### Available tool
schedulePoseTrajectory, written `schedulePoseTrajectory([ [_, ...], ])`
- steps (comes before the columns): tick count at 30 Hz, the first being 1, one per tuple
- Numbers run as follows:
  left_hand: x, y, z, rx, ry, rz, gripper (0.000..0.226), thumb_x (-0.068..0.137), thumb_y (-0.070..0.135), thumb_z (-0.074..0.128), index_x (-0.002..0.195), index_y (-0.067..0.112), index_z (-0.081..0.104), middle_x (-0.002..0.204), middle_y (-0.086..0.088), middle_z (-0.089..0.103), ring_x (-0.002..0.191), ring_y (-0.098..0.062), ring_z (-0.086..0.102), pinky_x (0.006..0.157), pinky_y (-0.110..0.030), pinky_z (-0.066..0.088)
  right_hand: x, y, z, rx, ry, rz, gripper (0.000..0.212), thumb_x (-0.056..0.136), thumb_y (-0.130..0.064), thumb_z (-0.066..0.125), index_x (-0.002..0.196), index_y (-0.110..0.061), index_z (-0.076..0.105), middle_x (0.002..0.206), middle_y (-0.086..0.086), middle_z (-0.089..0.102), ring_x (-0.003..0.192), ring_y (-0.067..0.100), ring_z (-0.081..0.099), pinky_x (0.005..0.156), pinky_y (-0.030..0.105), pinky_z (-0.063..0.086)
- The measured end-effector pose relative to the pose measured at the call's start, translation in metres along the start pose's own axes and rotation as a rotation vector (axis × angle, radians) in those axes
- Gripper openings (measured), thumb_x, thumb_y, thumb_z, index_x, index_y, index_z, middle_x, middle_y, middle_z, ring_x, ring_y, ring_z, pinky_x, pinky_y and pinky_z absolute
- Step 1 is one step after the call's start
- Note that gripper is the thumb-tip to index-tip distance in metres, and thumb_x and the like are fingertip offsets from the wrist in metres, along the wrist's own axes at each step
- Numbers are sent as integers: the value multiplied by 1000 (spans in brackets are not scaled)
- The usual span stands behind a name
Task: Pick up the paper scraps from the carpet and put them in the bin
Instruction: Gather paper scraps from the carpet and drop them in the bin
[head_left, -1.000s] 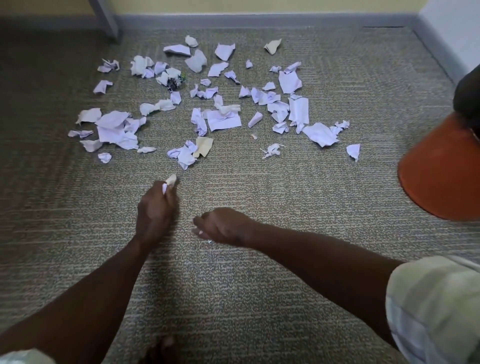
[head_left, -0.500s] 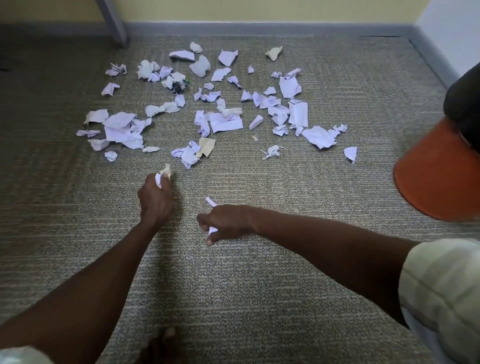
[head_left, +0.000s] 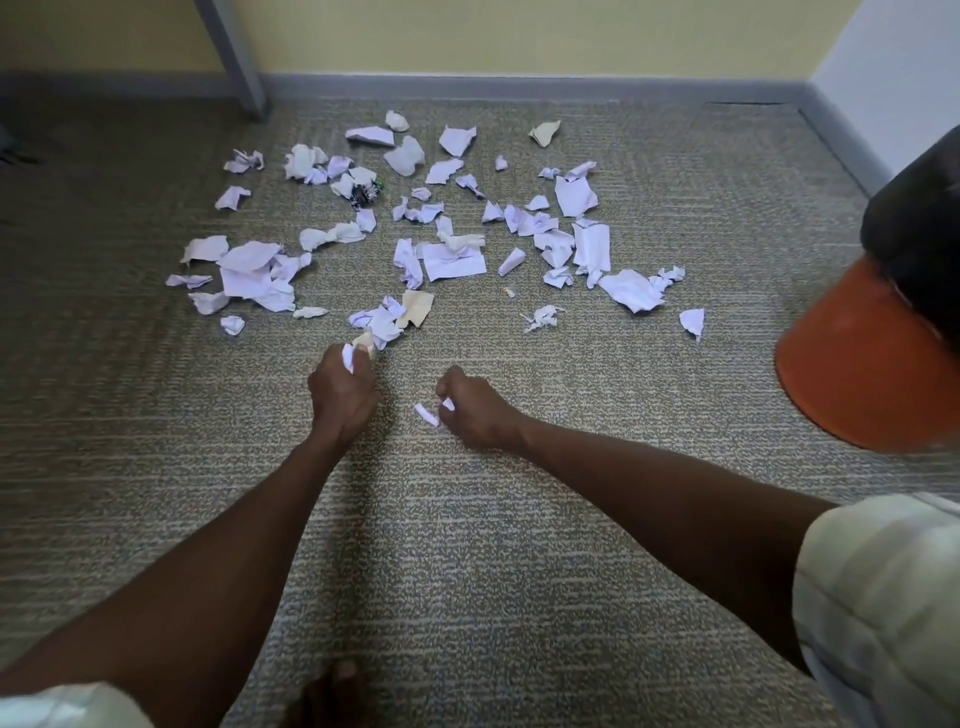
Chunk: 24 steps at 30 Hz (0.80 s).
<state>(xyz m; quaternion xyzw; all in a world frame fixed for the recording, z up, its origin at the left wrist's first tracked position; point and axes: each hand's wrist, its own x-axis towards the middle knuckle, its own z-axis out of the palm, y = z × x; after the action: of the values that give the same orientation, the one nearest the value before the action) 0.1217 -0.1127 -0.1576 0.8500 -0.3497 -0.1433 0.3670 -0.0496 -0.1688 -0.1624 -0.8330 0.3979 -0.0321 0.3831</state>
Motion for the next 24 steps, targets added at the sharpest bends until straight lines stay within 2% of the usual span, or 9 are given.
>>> schedulePoseTrajectory([
  [4, -3, 3, 1, -4, -13, 16, 30, 103, 28, 43, 91, 2, 53, 81, -9, 52, 74, -25, 45, 61, -30, 20, 5, -9, 8, -55, -14, 62, 32, 97, -21, 54, 118, 1, 49, 116, 24, 60, 104, 36, 57, 82, 36, 45],
  [9, -3, 0, 2, -6, -5, 16, 27, 102, 27, 43, 87, 6, 52, 83, -12, 55, 75, -26, 47, 65, -31, 26, -6, -13, 22, -188, 11, 29, 27, 101, -17, 44, 110, 9, 49, 106, 34, 59, 96, 43, 59, 67, 37, 36],
  [12, -4, -2, 3, 2, -9, 7, 30, 102, 27, 44, 92, 1, 55, 89, -19, 60, 76, -25, 45, 65, -31, 25, -7, -21, 15, -223, -36, 15, 29, 102, -13, 39, 110, 12, 52, 113, 33, 58, 104, 41, 57, 76, 40, 37],
  [17, -1, 30, 7, -102, -35, -9, 33, 102, 28, 41, 92, 3, 59, 93, -18, 62, 83, -32, 56, 67, -31, 31, 5, -31, -17, -212, -34, 83, 31, 99, -19, 49, 112, 8, 56, 119, 28, 59, 110, 39, 56, 85, 37, 42],
  [19, 5, 55, 10, -182, -50, -31, 35, 100, 31, 41, 90, 4, 60, 91, -18, 64, 84, -34, 59, 66, -35, 37, 9, -37, -44, -189, 3, 100, 23, 98, -21, 50, 98, 1, 59, 107, 24, 64, 98, 34, 61, 78, 35, 44],
  [21, 10, 89, 14, -321, -63, -78, 34, 97, 33, 44, 83, 6, 60, 82, -15, 64, 78, -34, 61, 65, -38, 44, 9, -44, -79, -144, 68, 103, 21, 98, -20, 51, 84, -5, 57, 84, 18, 64, 75, 29, 62, 65, 31, 46],
  [23, 14, 129, 17, -489, -83, -112, 31, 94, 32, 48, 76, 9, 57, 70, -7, 56, 66, -26, 54, 60, -33, 40, 5, -47, -119, -90, 141, 117, 22, 97, -18, 51, 81, -5, 57, 75, 15, 62, 62, 27, 61, 51, 28, 45],
  [24, 15, 151, 20, -562, -102, -123, 30, 92, 34, 49, 79, 9, 59, 70, -5, 55, 65, -23, 50, 59, -31, 38, 2, -47, -140, -70, 186, 123, 20, 96, -18, 51, 82, -5, 56, 76, 15, 62, 61, 26, 60, 46, 26, 42],
])
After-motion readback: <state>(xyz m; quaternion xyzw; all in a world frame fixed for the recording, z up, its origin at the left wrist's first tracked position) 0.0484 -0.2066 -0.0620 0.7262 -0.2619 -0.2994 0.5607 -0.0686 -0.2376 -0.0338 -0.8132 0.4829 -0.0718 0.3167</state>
